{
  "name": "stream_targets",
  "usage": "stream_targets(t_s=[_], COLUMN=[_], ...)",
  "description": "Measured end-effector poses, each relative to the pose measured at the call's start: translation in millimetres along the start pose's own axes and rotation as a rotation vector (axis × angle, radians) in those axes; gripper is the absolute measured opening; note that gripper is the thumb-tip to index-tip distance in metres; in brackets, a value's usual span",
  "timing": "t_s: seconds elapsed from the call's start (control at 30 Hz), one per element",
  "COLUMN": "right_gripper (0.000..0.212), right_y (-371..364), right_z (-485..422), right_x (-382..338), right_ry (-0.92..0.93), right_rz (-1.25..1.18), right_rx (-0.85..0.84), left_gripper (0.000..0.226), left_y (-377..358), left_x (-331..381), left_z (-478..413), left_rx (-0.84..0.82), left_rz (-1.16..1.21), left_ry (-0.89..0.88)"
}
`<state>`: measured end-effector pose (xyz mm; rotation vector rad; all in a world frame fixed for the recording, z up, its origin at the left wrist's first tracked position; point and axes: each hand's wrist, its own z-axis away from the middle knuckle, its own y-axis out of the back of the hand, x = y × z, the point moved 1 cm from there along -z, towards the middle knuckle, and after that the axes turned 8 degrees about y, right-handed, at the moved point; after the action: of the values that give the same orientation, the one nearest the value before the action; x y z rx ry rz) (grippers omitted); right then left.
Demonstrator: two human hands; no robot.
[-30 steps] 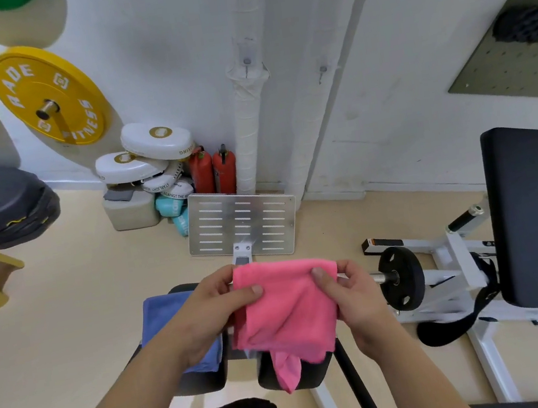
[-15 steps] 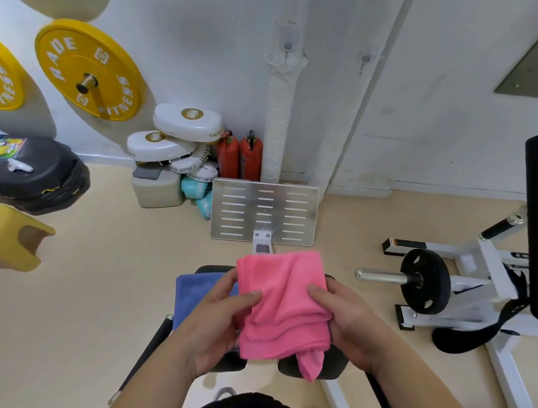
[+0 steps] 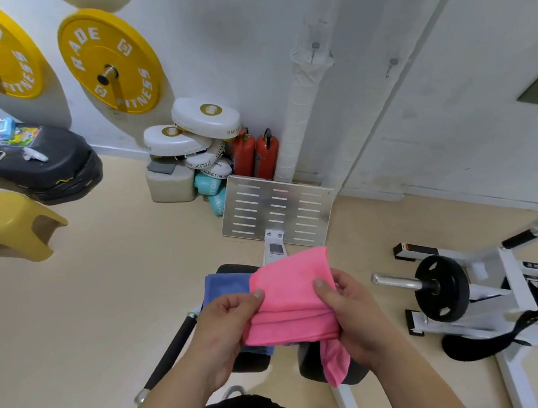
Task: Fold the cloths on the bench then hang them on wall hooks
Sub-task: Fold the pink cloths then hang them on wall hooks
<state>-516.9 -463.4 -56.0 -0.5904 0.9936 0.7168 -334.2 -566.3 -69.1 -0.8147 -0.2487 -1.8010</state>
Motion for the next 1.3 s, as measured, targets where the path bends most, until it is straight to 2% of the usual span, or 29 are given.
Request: stream_targets(t_s=[0.13, 0.2, 0.33, 0.43, 0.5, 0.57, 0.63, 0.67, 0.73, 0.77, 0.83, 0.9, 0.97, 1.03, 1.17, 1.3], right_gripper=[0.029, 0.027, 0.020, 0.017, 0.018, 0.019, 0.020, 0.020, 0.023, 0.025, 0.026, 0.029, 0.035, 0.041, 0.037, 0.027], right_y=[-12.4, -14.0, -10.4, -12.0, -13.7, -15.5, -17.9, -19.7, -24.6, -27.6, -32.6, -33.6, -33.1, -32.1, -32.2, -26.0], right_z=[-0.6, 1.8, 6.7, 9.9, 12.1, 13.1, 13.8, 14.9, 18.4, 20.9, 26.6, 34.0, 42.5, 48.6, 51.2, 51.9], right_x=[-2.6, -3.6, -2.3, -4.6, -7.3, -10.0, -12.2, -13.3, -15.3, -16.8, -21.8, -28.9, -35.0, -35.6, -26.5, -23.0], right_ry=[0.010, 0.009, -0.009, -0.011, 0.001, 0.020, 0.044, 0.049, 0.036, 0.030, 0.043, 0.079, 0.116, 0.122, 0.080, 0.041], right_rz=[-0.047, -0.075, -0.193, -0.209, -0.219, -0.209, -0.174, -0.162, -0.166, -0.174, -0.179, -0.201, -0.244, -0.269, -0.207, -0.155], right_rx=[0.062, 0.102, 0.203, 0.232, 0.238, 0.237, 0.232, 0.226, 0.178, 0.141, 0.065, -0.002, -0.062, -0.063, 0.118, 0.270], left_gripper=[0.017, 0.014, 0.030, 0.029, 0.027, 0.019, 0.006, 0.019, 0.040, 0.049, 0.061, 0.057, 0.039, 0.032, 0.035, 0.037], left_y=[14.2, 18.1, 22.5, 25.1, 24.6, 19.9, 13.9, 8.5, -5.8, -13.4, -23.3, -28.0, -28.3, -28.2, -27.7, -16.3], left_x=[3.9, 6.1, 12.0, 12.5, 10.9, 9.1, 11.6, 14.2, 16.6, 17.1, 16.1, 19.0, 25.6, 30.0, 32.3, 35.1], left_z=[-7.0, -11.4, -13.1, -13.4, -13.1, -12.5, -7.6, -3.1, 4.3, 6.4, 7.5, 7.0, 10.9, 13.2, 14.0, 6.0], left_rx=[-0.064, -0.142, -0.404, -0.468, -0.427, -0.243, 0.036, 0.083, -0.031, -0.105, -0.133, -0.074, -0.052, -0.058, -0.065, 0.060], left_rz=[0.023, 0.157, 0.415, 0.308, 0.173, -0.058, -0.366, -0.504, -0.682, -0.764, -0.930, -0.955, -0.836, -0.752, -0.736, -0.848], left_ry=[0.059, 0.094, 0.153, 0.178, 0.181, 0.094, -0.187, -0.376, -0.653, -0.726, -0.813, -0.847, -0.834, -0.820, -0.786, -0.867])
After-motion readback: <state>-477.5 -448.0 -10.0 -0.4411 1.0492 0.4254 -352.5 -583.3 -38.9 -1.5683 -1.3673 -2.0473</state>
